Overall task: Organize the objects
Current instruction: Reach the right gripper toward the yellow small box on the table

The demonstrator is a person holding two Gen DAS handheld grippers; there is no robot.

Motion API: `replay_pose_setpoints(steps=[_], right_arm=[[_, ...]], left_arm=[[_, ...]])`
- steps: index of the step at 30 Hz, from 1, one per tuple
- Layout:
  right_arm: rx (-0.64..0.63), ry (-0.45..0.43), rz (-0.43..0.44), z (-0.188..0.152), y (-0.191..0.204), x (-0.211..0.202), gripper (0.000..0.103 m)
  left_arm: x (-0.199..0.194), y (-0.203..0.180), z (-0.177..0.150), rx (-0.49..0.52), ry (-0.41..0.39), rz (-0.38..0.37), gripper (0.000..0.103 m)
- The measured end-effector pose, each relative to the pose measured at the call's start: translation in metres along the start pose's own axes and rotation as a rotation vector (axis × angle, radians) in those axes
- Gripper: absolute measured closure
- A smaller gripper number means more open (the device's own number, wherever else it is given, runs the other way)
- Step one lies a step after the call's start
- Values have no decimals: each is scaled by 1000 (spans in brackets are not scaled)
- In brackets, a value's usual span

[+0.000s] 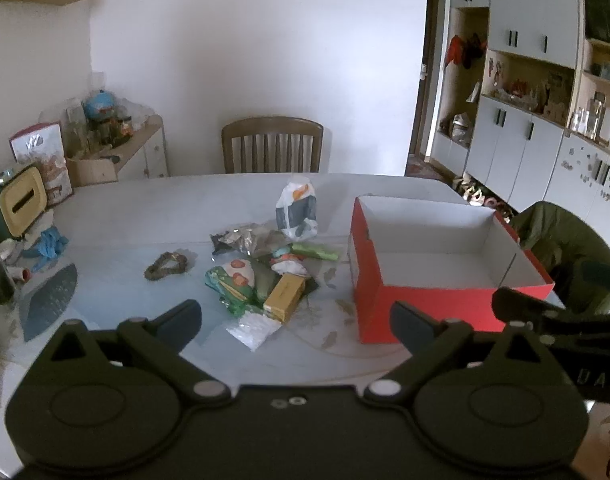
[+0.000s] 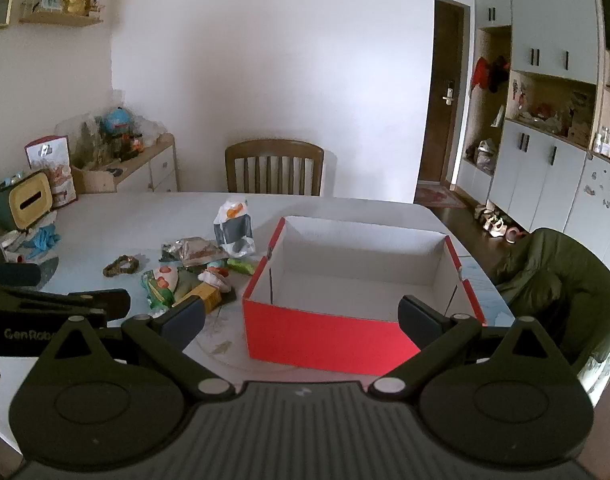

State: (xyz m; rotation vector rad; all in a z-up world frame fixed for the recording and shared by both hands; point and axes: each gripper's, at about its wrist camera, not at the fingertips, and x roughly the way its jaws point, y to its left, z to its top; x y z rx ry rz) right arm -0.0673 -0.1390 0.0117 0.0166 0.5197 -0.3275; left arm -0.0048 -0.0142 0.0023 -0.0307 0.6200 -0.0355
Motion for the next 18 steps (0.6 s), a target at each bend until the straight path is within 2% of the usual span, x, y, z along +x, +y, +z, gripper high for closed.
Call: replay_pose_setpoints(steps=[8, 13, 18], right_arm=[[-33, -9, 12, 4, 11, 11, 0], [-65, -6, -9, 10, 25, 29, 0], [-58, 40, 3, 14, 34, 54, 0]], left_arm=[[19, 16, 9, 7, 10, 4, 1], [40, 28, 13, 8, 35, -8, 2], [65, 43, 16, 22, 58, -46, 3]])
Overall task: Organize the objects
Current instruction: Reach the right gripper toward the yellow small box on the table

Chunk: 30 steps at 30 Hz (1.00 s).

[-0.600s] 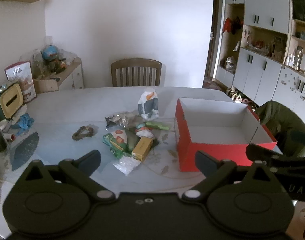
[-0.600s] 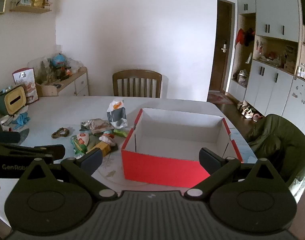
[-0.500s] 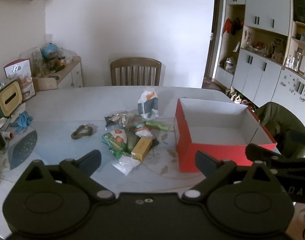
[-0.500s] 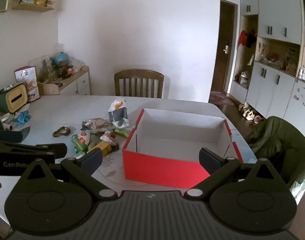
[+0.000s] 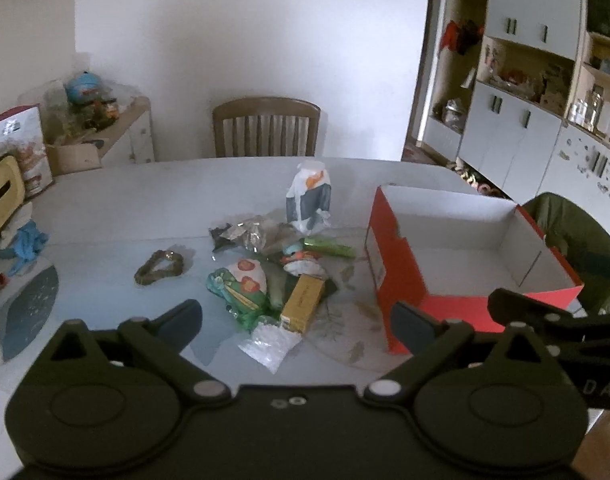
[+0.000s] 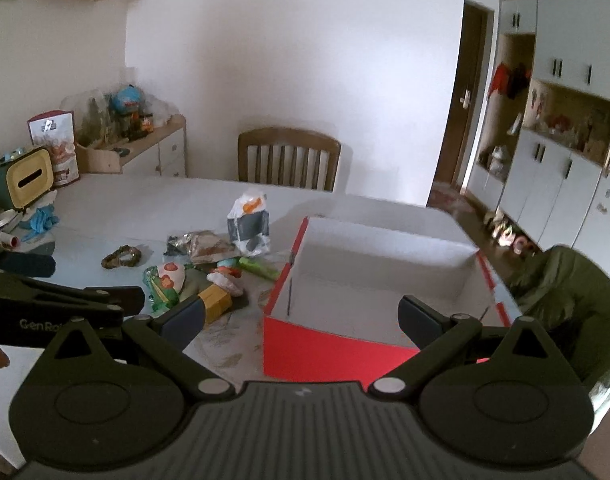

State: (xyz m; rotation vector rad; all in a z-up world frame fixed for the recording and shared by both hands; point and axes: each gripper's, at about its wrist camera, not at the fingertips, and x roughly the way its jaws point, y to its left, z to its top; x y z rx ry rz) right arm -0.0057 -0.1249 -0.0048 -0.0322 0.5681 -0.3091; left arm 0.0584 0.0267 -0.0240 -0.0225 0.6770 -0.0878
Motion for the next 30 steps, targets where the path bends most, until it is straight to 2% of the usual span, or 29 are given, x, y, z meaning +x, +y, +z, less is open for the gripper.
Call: replay_pose_setpoints(steps=[4, 9, 16, 20, 23, 27, 30], right_arm=[[-10, 29, 16, 4, 9, 19, 1], [-23, 45, 29, 17, 22, 46, 4], [-57, 94, 77, 29, 53, 91, 14], [-54, 127, 54, 34, 68, 119, 17], [-51, 157, 50, 37, 79, 139, 22], [-60, 196, 53, 40, 92, 161, 30], [-69, 235, 51, 37, 100, 177, 39]], left_arm=[[26, 17, 1, 12, 24, -7, 3], [62, 39, -5, 66, 39, 29, 11], [109, 69, 7, 94, 45, 32, 14], [132, 89, 11, 42, 75, 36, 16], [145, 109, 16, 25, 69, 71, 18], [167, 133, 24, 62, 71, 111, 26], [184, 145, 23, 76, 84, 103, 32]])
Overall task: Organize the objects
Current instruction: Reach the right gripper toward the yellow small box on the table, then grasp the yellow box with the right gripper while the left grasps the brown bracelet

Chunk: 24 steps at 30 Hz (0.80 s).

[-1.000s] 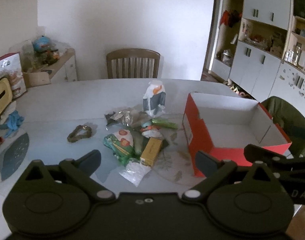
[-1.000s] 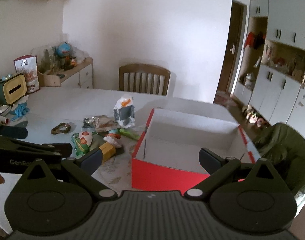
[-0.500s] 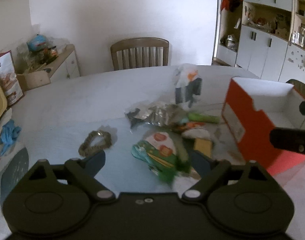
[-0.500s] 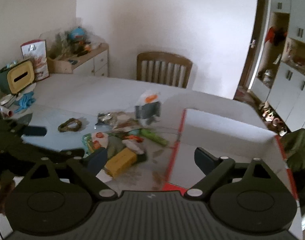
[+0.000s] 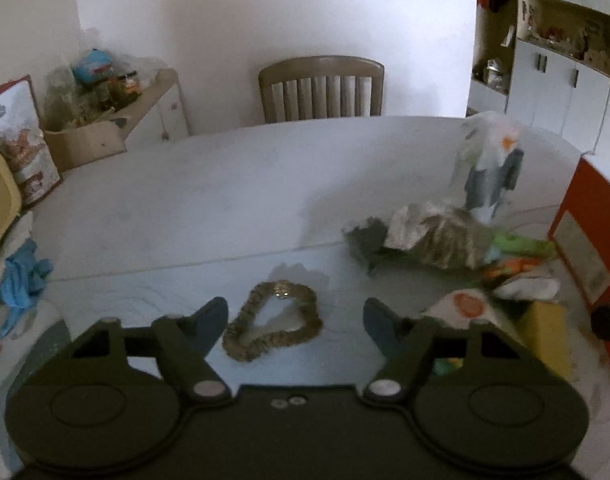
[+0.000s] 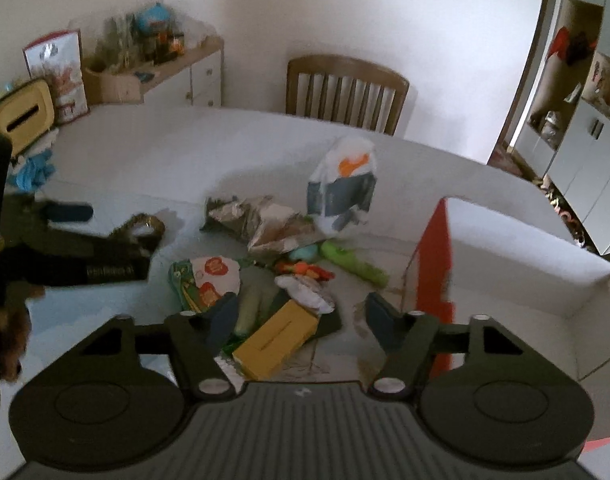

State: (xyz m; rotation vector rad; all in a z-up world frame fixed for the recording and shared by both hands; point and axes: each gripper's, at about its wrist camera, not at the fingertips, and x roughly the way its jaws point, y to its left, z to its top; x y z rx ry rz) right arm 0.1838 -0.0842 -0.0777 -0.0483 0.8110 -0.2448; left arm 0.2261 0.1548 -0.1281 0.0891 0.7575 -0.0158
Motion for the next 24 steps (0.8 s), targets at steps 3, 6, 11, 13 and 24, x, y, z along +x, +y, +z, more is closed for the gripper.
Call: replay_pose_setpoints(steps=[3, 6, 11, 13, 24], right_arm=[[10, 44, -9, 0, 4, 18, 51], [24, 83, -27, -1, 6, 33, 56], [67, 146, -34, -5, 5, 52, 57], [80, 164, -40, -5, 6, 57, 57], [187, 233, -52, 3, 6, 75, 57]], left_arm=[[12, 5, -4, 28, 13, -2, 40], [18, 4, -9, 71, 8, -3, 46], [23, 0, -14, 110, 18, -15, 56], [26, 0, -15, 112, 25, -14, 60], [29, -5, -19, 119, 42, -50, 87]])
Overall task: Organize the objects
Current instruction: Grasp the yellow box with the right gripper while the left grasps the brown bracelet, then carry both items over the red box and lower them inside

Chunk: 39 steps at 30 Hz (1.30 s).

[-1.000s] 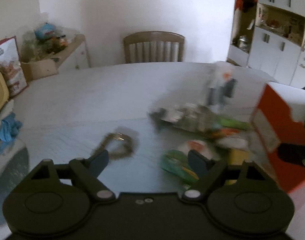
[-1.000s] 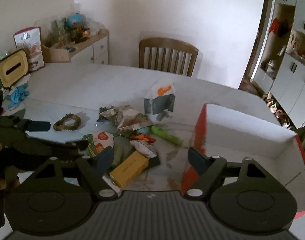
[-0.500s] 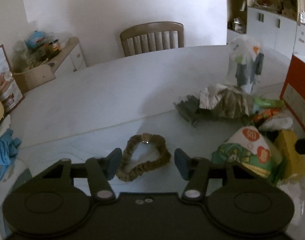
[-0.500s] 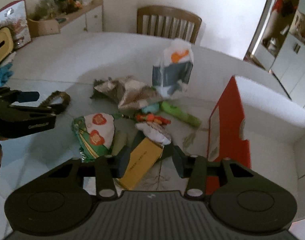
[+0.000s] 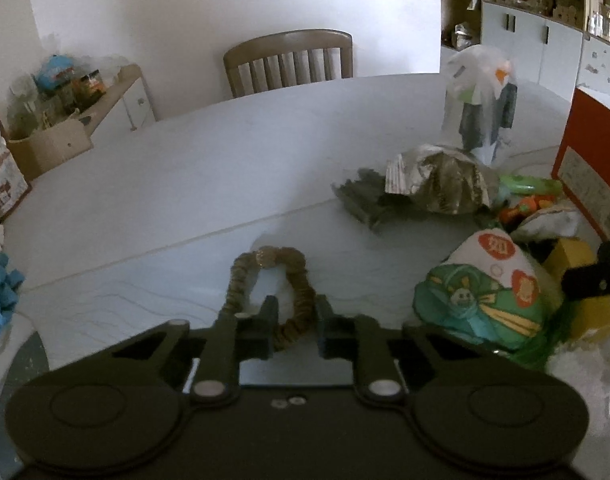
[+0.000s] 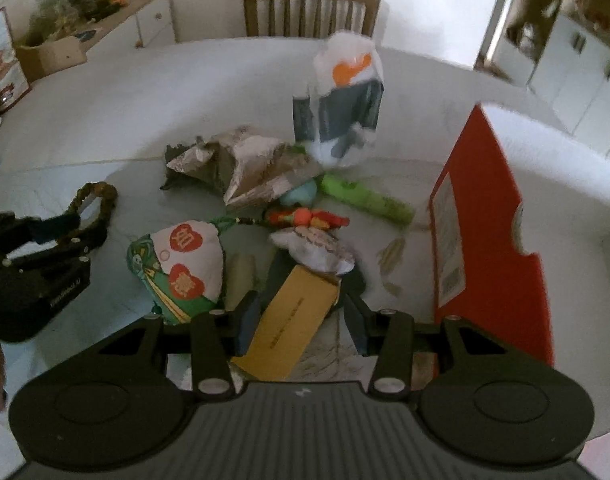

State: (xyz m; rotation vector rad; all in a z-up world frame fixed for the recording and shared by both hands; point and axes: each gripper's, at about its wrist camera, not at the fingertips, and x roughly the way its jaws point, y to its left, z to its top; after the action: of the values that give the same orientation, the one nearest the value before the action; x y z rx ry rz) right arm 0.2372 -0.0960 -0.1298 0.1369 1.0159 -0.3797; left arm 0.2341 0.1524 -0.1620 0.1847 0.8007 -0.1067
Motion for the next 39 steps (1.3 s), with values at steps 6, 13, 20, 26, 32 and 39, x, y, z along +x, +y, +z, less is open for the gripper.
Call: replay_pose_setpoints(steps=[6, 13, 20, 26, 32, 39], right_arm=[[65, 62, 21, -3, -5, 9, 70], [97, 64, 62, -8, -16, 3, 75], [36, 15, 94, -5, -18, -37, 75], [7, -31, 129, -2, -27, -77, 75], [16, -72, 145, -2, -55, -110, 75], [9, -114, 148, -3, -98, -130, 75]], left_arm=[[1, 5, 0, -48, 8, -10, 94], [-7, 16, 0, -116, 12, -29, 96], [-32, 33, 4, -244, 10, -83, 96], [-65, 42, 13, -318, -10, -142, 96], [-103, 35, 22, -353, -42, -193, 96], [-138, 5, 38, -380, -82, -215, 96]])
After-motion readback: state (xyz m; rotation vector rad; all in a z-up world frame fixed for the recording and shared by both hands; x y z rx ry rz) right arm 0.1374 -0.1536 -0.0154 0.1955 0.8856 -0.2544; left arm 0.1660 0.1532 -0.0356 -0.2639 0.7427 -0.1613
